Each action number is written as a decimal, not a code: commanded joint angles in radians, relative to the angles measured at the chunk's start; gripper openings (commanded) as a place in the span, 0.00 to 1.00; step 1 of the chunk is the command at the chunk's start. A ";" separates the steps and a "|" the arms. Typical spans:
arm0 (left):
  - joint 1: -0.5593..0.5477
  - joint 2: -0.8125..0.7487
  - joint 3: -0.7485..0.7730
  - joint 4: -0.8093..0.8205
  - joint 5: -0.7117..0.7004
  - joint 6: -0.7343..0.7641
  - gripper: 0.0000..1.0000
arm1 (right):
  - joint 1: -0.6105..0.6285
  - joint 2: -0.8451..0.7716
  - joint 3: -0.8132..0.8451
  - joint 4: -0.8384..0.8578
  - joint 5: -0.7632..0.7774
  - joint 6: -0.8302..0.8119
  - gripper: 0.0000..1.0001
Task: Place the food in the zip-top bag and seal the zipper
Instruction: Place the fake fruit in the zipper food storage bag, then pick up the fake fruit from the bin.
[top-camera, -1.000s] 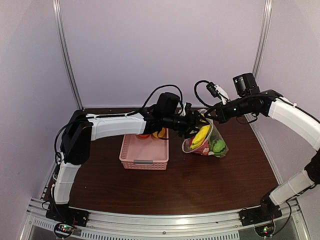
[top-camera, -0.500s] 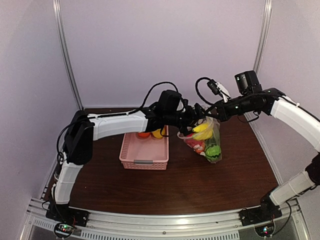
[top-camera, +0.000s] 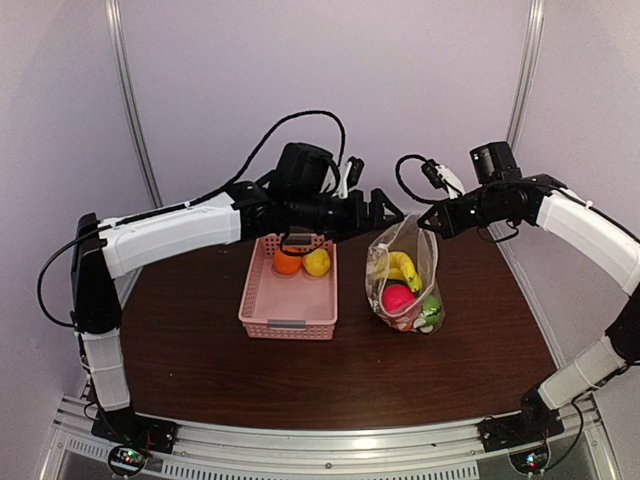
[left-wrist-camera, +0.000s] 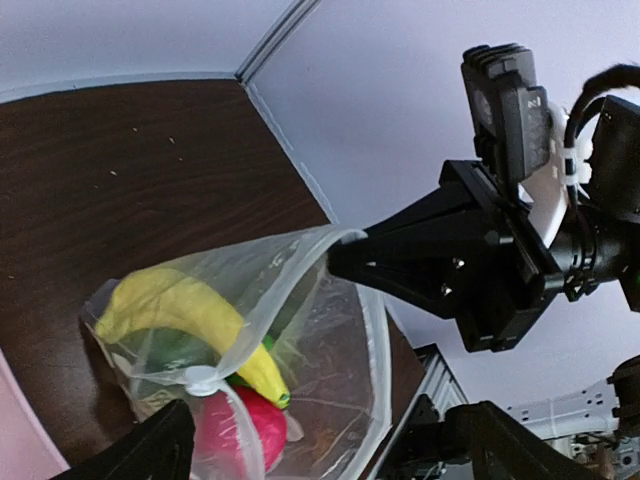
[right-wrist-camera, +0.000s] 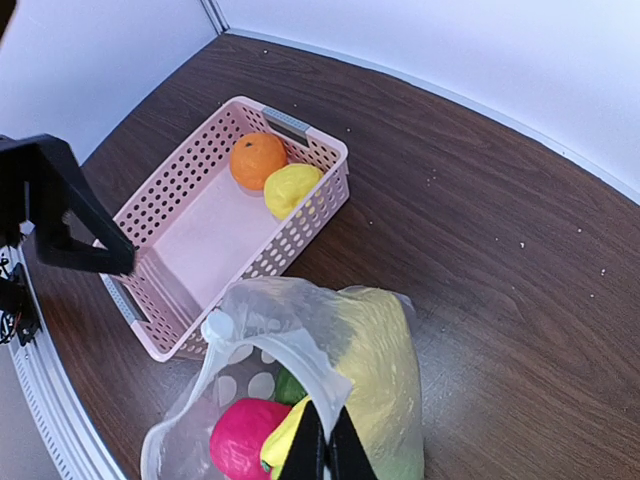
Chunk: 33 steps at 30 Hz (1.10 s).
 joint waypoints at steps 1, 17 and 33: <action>0.028 -0.035 -0.041 -0.228 -0.216 0.261 0.98 | -0.020 0.001 0.054 0.033 0.115 0.015 0.00; 0.273 0.212 0.035 -0.436 -0.457 0.314 0.98 | -0.040 0.052 0.041 0.046 0.042 0.042 0.00; 0.335 0.372 0.137 -0.387 -0.453 0.278 0.81 | -0.038 0.038 0.007 0.054 0.030 0.040 0.00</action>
